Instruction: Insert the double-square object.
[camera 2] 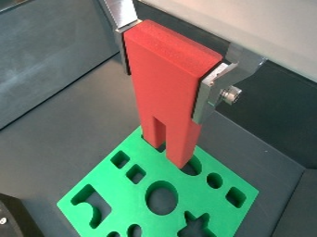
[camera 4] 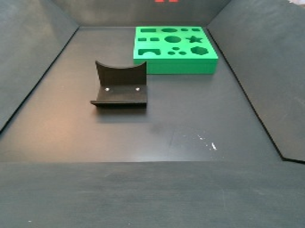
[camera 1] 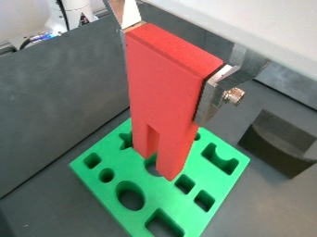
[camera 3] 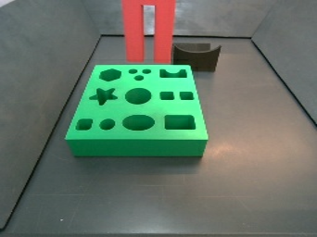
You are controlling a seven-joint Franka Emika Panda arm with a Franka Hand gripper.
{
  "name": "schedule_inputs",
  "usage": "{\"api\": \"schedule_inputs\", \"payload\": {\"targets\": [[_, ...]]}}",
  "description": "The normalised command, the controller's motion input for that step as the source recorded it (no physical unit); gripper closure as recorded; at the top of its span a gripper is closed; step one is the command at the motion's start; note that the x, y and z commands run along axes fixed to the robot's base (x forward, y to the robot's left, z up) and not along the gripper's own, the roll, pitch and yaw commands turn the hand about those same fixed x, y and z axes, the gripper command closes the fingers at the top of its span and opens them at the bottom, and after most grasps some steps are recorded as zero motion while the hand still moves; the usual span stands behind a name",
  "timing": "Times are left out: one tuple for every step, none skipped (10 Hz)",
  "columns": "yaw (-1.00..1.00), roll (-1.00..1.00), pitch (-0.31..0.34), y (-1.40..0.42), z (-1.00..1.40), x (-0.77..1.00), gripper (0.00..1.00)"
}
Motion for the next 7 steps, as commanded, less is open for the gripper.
{"api": "schedule_inputs", "payload": {"targets": [[0.14,0.0,0.0,0.67,-1.0,0.8,1.0],[0.2,0.0,0.0,0.63,-1.0,0.72,1.0],[0.23,-0.04,0.0,0.57,-1.0,0.69,1.0],[0.08,-0.01,0.0,0.17,-1.0,0.81,1.0],[0.0,0.17,0.0,-0.15,-0.93,0.4,1.0],[0.0,0.36,0.02,-0.48,-0.59,0.24,1.0],[0.08,0.45,0.037,-0.5,-0.41,0.16,1.0]]}}
